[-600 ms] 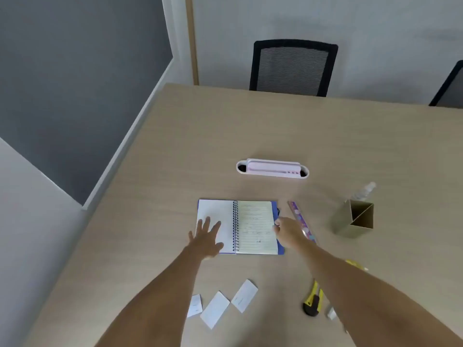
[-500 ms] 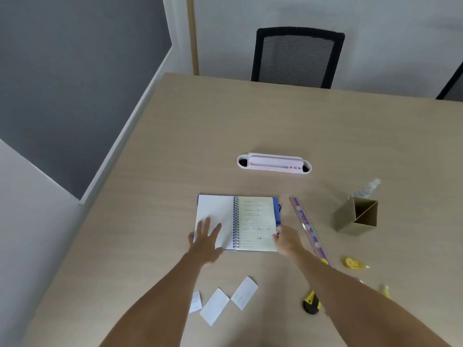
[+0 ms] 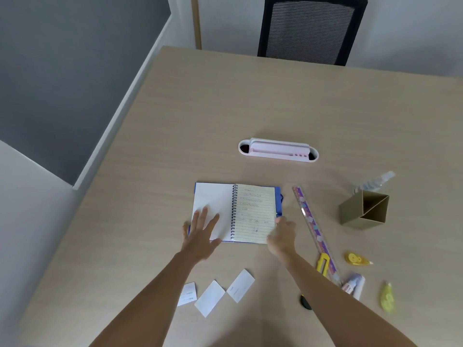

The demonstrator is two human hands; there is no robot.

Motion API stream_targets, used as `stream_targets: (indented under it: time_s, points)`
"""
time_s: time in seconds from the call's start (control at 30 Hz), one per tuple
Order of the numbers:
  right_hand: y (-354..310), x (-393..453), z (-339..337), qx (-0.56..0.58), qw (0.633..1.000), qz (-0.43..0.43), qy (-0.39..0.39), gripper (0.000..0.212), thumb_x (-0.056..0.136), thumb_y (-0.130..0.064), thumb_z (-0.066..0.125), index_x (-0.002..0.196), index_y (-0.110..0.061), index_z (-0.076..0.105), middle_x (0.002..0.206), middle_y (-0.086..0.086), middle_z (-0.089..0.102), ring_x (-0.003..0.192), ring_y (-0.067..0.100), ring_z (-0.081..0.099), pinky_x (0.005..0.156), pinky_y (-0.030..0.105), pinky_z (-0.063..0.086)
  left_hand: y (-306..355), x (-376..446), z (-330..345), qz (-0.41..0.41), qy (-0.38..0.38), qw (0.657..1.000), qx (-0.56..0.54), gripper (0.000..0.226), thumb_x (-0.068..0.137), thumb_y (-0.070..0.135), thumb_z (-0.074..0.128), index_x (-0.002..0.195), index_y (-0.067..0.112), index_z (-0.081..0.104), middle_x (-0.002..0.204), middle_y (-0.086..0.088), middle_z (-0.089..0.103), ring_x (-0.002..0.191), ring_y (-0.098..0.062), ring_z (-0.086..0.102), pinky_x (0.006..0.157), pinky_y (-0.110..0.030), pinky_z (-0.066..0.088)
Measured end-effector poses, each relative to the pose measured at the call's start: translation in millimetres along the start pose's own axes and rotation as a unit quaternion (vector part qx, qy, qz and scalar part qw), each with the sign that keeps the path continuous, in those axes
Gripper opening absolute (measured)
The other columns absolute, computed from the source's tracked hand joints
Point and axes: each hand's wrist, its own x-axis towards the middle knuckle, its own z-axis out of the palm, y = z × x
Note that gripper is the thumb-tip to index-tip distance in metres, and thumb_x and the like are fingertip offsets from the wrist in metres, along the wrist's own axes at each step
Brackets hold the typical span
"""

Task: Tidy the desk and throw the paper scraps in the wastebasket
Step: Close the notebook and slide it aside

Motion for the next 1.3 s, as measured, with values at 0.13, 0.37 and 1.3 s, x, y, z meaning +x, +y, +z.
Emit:
stream_targets:
  time_s: [0.13,0.37,1.3]
  points:
    - [11.8,5.3,-5.5,-0.013,0.997,-0.080,0.014,0.053,0.078,-0.009,0.066,0.125,-0.015,0.043,0.117,0.015,0.046,0.100,0.026,0.052,0.080,0.030,0.049,-1.2,0.2,0.7,0.001,-0.002,1.000,0.006,0.068,0.093,0.051,0.041,0.150,0.040,0.005,0.161,-0.002,-0.017,0.149,-0.024,-0.013,0.116,-0.050,0.005]
    - [-8.8,8.9,8.1,-0.163,0.971,-0.172,0.036,0.074,0.071,-0.063,0.063,0.133,-0.029,0.042,0.128,0.014,0.040,0.117,0.033,0.038,0.101,0.043,0.034,-4.7,1.9,-0.6,0.000,-0.002,1.000,-0.019,0.068,0.088,0.057,0.038,0.149,0.039,0.014,0.162,-0.001,-0.011,0.150,-0.023,-0.009,0.116,-0.049,0.005]
    - [11.7,34.3,4.7,-0.197,0.932,-0.305,-0.014,0.050,0.097,-0.025,0.042,0.144,-0.034,0.028,0.159,0.004,0.017,0.147,0.030,0.012,0.111,0.042,0.037,2.6,53.9,-23.4,0.062,0.010,0.998,0.026,0.076,0.081,0.065,0.047,0.147,0.044,0.017,0.163,0.003,-0.002,0.150,-0.025,-0.004,0.117,-0.056,0.009]
